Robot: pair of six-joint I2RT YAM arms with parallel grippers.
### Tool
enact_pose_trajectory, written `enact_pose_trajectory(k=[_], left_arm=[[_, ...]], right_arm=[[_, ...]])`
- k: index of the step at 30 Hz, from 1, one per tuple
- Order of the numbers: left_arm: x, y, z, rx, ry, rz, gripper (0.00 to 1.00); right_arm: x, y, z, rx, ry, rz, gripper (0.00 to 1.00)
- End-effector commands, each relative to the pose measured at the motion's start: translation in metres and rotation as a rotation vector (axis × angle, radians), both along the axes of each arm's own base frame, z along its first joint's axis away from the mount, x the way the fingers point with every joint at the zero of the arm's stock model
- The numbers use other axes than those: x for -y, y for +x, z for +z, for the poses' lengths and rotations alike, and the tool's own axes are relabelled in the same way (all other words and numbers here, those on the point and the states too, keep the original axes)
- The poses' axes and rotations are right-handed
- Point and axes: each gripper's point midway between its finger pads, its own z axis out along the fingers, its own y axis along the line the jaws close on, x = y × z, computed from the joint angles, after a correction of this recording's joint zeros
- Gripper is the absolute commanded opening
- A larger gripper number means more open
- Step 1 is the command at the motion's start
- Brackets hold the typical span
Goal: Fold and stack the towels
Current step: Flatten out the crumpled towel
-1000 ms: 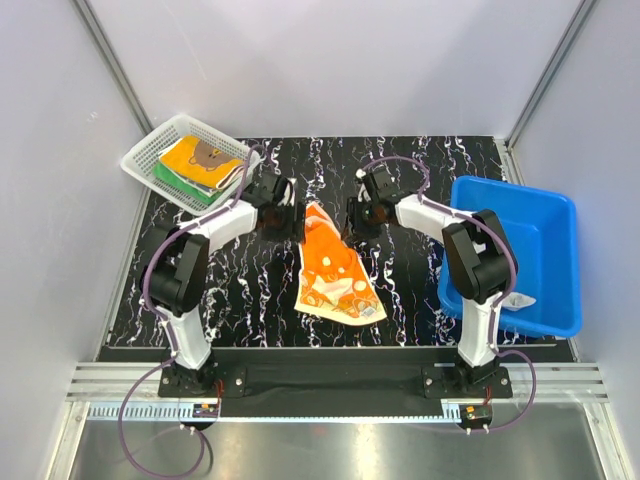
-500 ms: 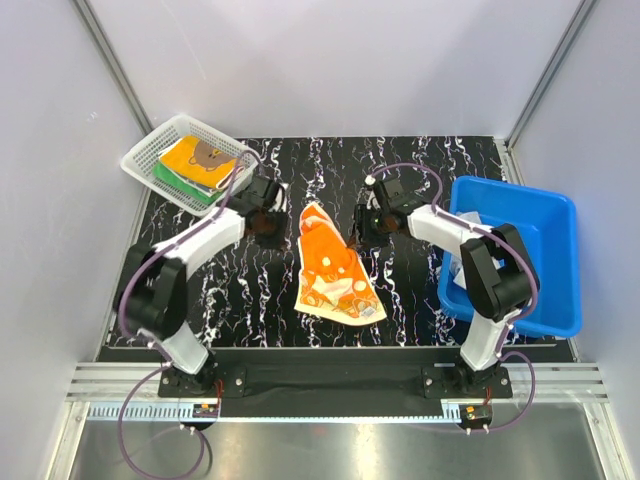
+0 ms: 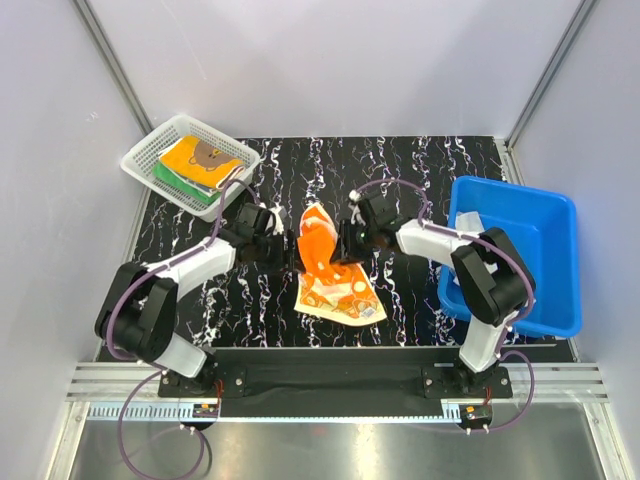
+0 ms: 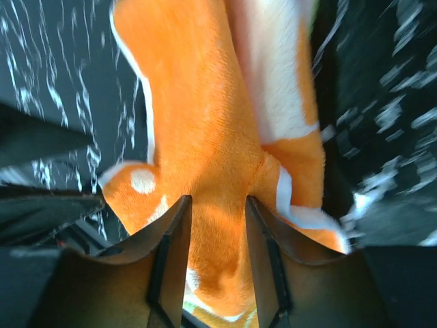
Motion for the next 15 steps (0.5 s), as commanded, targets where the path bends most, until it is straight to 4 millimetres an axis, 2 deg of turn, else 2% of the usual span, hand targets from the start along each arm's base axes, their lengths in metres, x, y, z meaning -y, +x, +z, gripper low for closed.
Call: enact_pose_trajectory(k=[1,3,5,6,7,10,13,14,15], left_arm=[[0.033,0.01,0.014,0.059,-0.159,-0.046,0.7],[0.042,0.003,0.009,0.043,-0.189,-0.067,0.7],[0.048,-0.007,-0.003,0.002,-0.166,-0.083,0.7],[0.046,-0.006,-0.009,-0.004,-0.132,-0.071,0.7],[0.044,-0.015,-0.021,-0.046,-0.092,-0.076,0.7],[0.035,-0.021,-0.036,-0.076,-0.024,-0.048,0.66],[0.027,-0.026,-0.041,-0.094,0.017,-0.032,0.28],[0.021,-0.028,-0.042,-0.099,0.045,-0.024,0.07],[0.014,-0.025,-0.039,-0.076,0.085,-0.007,0.01]], right_arm=[[-0.015,-0.024,0.019,-0.007,0.087,0.002,0.43],[-0.009,-0.029,0.015,0.0,0.073,-0.021,0.43],[-0.005,-0.027,0.024,0.028,0.069,-0.032,0.43],[-0.003,-0.025,0.027,0.035,0.057,-0.04,0.43],[-0.002,-0.024,0.034,0.057,0.053,-0.037,0.43],[0.004,-0.016,0.049,0.106,0.025,-0.057,0.47],[0.013,-0.006,0.05,0.153,-0.03,-0.08,0.5],[0.014,-0.002,0.048,0.163,-0.046,-0.081,0.51],[0.014,0.004,0.05,0.182,-0.062,-0.085,0.51]])
